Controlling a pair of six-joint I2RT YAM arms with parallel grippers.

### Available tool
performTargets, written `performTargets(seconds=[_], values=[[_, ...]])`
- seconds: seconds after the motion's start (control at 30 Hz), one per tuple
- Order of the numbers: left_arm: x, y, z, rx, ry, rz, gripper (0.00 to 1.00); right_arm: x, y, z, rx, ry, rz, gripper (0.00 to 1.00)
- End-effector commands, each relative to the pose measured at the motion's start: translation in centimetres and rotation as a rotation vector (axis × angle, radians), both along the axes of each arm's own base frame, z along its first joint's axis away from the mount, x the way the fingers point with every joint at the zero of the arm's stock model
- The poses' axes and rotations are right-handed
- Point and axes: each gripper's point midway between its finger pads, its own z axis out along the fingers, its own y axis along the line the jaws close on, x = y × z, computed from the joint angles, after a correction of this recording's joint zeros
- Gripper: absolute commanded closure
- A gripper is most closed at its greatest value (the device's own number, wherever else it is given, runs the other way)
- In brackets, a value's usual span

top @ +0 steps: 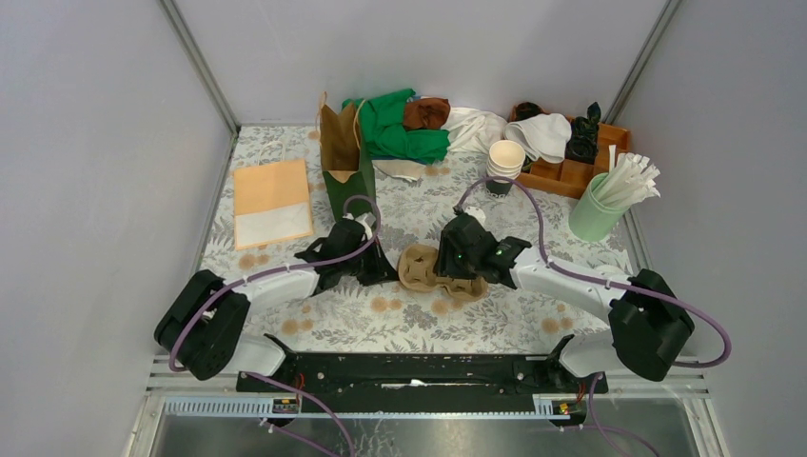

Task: Pack the takeout coffee
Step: Pick up the cup tray from the cup tray.

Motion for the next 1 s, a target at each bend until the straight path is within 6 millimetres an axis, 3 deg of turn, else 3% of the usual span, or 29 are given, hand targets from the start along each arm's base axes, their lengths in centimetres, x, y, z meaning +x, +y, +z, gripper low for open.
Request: performTargets(seconds=[0.0,0.27,0.57,0.8,0.97], values=[[1.7,-0.1,0.6,0.008,0.006,0.075,1.0,1.1,0.1,0.9,-0.026,-0.131,-0.128,0.51],[2.0,-0.3,-0.3,0.025,0.102,0.124,1.0,0.0,1.2,1.1,0.0,-0.2,-0.048,0.5],[2.4,1.1,-0.8,0.045,0.148,0.184,1.0,-0.7,0.1,3.6,0.057,-0.343,-0.032,0.48],[2.5,1.1,-0.7,0.054,0.151,0.18,1.0,-0.8,0.4,4.2,0.094,-0.358,-0.024,0.44],[2.5,1.7,-0.8,0.088,0.142,0.191,1.0,0.1,0.3,7.1,0.097,-0.429,-0.027,0.44]])
